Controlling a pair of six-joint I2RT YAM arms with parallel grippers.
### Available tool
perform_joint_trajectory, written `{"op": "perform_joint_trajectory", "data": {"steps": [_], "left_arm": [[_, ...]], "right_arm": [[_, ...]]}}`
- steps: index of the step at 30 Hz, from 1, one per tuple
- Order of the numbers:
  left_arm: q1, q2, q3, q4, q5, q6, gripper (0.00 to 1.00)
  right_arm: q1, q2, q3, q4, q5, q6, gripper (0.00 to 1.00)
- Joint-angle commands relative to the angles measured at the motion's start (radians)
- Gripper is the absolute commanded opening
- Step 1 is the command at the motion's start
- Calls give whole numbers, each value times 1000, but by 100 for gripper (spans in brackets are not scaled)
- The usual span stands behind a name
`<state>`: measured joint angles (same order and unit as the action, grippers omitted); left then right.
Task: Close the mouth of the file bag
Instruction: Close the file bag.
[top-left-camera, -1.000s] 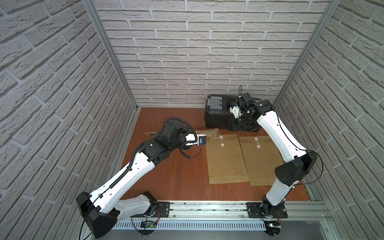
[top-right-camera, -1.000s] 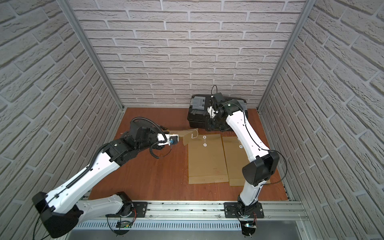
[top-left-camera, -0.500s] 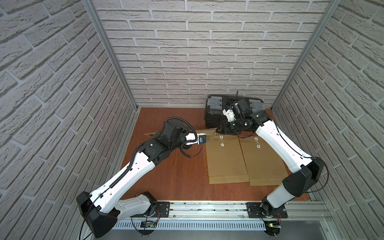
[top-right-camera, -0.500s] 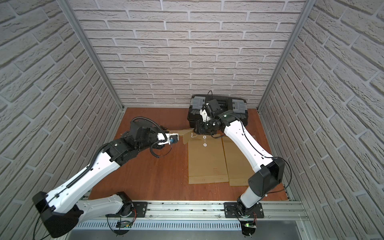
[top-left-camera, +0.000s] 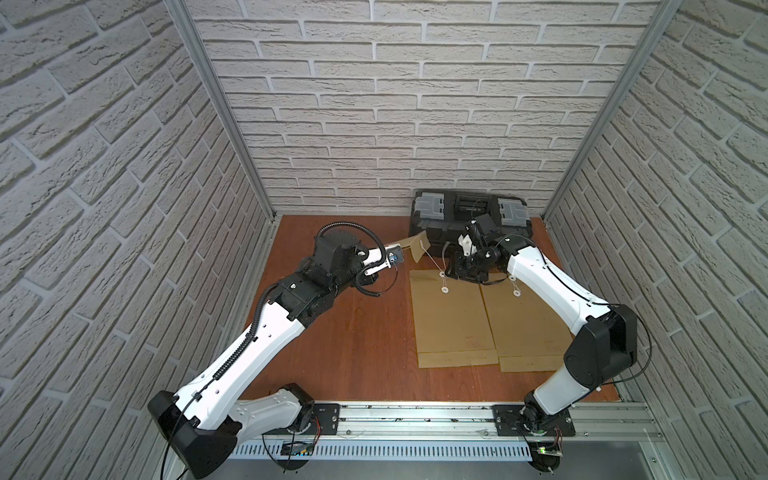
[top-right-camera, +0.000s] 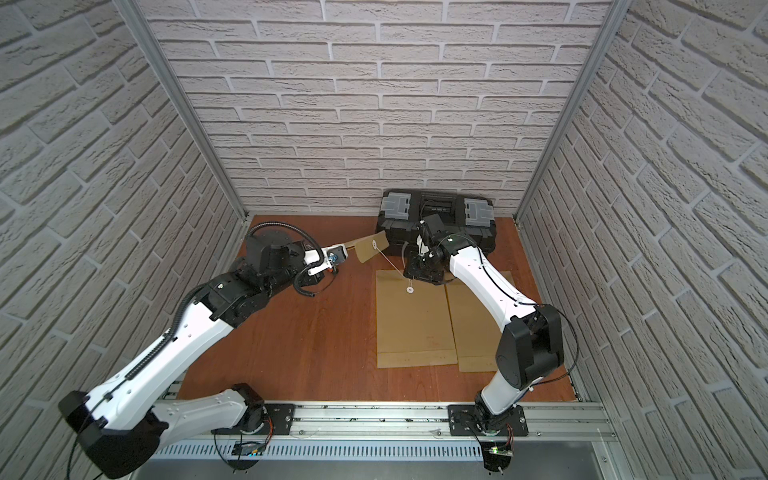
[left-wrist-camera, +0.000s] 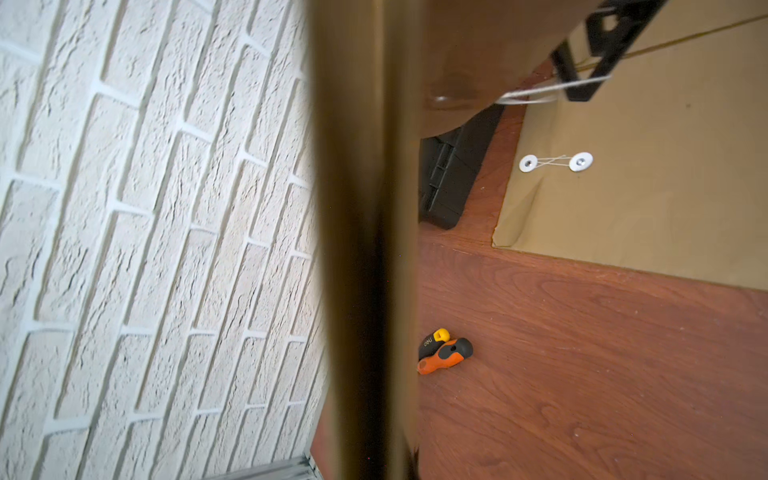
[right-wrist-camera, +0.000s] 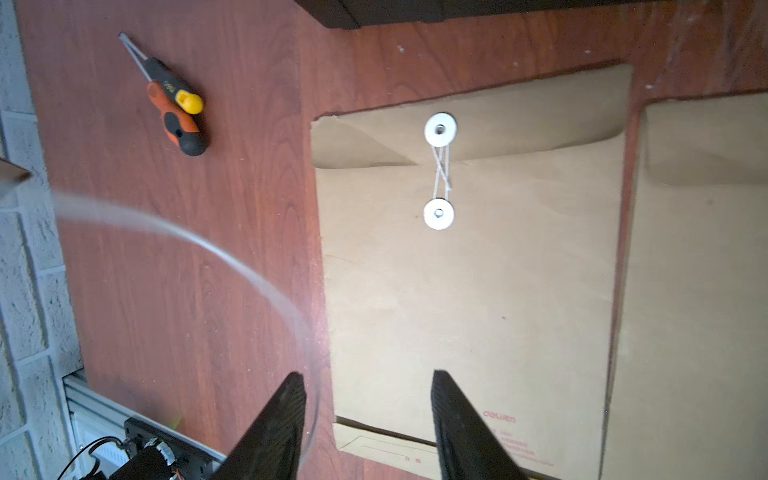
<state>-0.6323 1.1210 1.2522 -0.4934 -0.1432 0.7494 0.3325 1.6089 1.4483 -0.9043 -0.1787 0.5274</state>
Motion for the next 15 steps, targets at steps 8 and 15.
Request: {"op": "perform_joint_trajectory", "data": {"steps": [8, 15], "left_arm": [[90, -15, 25, 77, 130, -263, 0], [166, -11, 36, 122, 209, -459, 0]], "right_arm": [[-7, -234, -153, 309, 21, -168, 55], [23, -354, -383, 699, -122, -250, 48]]}}
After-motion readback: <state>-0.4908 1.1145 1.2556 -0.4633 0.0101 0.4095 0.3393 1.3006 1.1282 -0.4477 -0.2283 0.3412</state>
